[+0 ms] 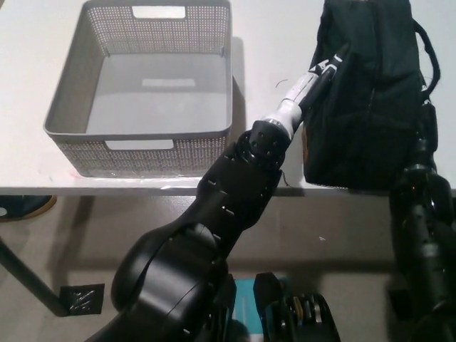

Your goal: Use both hands to pick up a lunch bag on the right hand side and place it into a container on the left hand side

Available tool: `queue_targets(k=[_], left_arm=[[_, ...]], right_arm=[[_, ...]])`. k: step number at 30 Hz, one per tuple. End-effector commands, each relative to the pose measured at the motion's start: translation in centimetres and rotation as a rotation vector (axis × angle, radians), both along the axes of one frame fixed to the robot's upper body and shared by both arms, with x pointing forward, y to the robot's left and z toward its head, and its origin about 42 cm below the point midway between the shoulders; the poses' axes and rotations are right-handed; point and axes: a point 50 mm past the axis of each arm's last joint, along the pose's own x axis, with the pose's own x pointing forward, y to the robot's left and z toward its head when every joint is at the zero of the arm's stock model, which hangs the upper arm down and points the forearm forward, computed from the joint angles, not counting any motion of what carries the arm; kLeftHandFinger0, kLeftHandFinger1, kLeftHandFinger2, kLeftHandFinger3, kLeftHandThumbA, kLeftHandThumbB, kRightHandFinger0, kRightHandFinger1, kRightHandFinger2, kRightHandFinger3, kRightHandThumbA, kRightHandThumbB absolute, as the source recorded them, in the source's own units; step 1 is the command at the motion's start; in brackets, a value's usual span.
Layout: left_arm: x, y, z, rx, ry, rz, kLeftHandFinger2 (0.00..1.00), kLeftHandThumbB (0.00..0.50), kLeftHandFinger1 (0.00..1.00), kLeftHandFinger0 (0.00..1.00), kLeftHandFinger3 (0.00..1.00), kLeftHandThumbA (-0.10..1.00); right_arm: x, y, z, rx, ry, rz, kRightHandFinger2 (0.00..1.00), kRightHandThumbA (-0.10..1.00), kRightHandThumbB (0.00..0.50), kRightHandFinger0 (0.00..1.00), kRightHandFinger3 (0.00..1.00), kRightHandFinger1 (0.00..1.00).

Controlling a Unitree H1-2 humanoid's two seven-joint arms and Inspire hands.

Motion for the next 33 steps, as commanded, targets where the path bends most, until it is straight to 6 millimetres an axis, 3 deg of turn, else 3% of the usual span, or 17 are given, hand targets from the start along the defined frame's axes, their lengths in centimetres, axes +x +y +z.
queue_targets(k=[1,9,12,15,16,21,26,28,33], left_arm=[[-2.5,-5.9,1.2,0.023,0.041,-0.214,1.00,0.342,1.00,1.00,1.00,1.00],[-2.3,-6.4,2.9,-0.028,0.048,-0.222,1.00,0.335,1.00,1.00,1.00,1.00],[-1.8,-6.4,5.0,-0.089,0.016,-0.241,1.00,0.302,1.00,1.00,1.00,1.00],[-1.5,-6.9,7.5,-0.070,-0.031,-0.246,1.00,0.314,1.00,1.00,1.00,1.00],[-1.4,-6.9,8.1,-0.074,-0.033,-0.247,1.00,0.314,1.00,1.00,1.00,1.00],[-0.7,-6.7,11.5,-0.113,-0.057,-0.262,1.00,0.322,1.00,1.00,1.00,1.00],[0.0,-6.0,13.8,-0.108,-0.109,-0.227,1.00,0.282,1.00,1.00,1.00,1.00],[0.2,-5.7,14.4,-0.128,-0.116,-0.210,1.00,0.269,1.00,1.00,1.00,1.00],[0.8,-4.8,15.2,-0.161,-0.098,-0.166,1.00,0.290,1.00,1.00,1.00,1.00]], right_arm=[[0.7,4.0,3.5,-0.061,-0.062,0.072,1.00,1.00,0.103,1.00,1.00,1.00],[0.6,3.7,5.7,-0.075,-0.058,0.019,1.00,1.00,0.077,1.00,1.00,1.00],[1.3,3.7,7.9,-0.077,-0.116,-0.006,1.00,1.00,0.055,1.00,1.00,1.00],[1.8,3.4,10.5,-0.056,-0.153,-0.023,1.00,1.00,0.060,1.00,1.00,1.00],[1.9,3.3,11.2,-0.062,-0.173,-0.026,1.00,1.00,0.038,1.00,1.00,1.00],[2.6,3.4,15.1,-0.057,-0.221,-0.016,1.00,1.00,0.062,1.00,1.00,1.00],[3.7,4.0,18.0,-0.024,-0.257,0.016,1.00,1.00,0.002,1.00,1.00,1.00],[4.1,4.1,18.7,-0.077,-0.261,0.033,1.00,1.00,0.000,1.00,1.00,1.00],[4.8,4.8,20.1,-0.190,-0.250,0.119,1.00,1.00,0.000,1.00,1.00,1.00]])
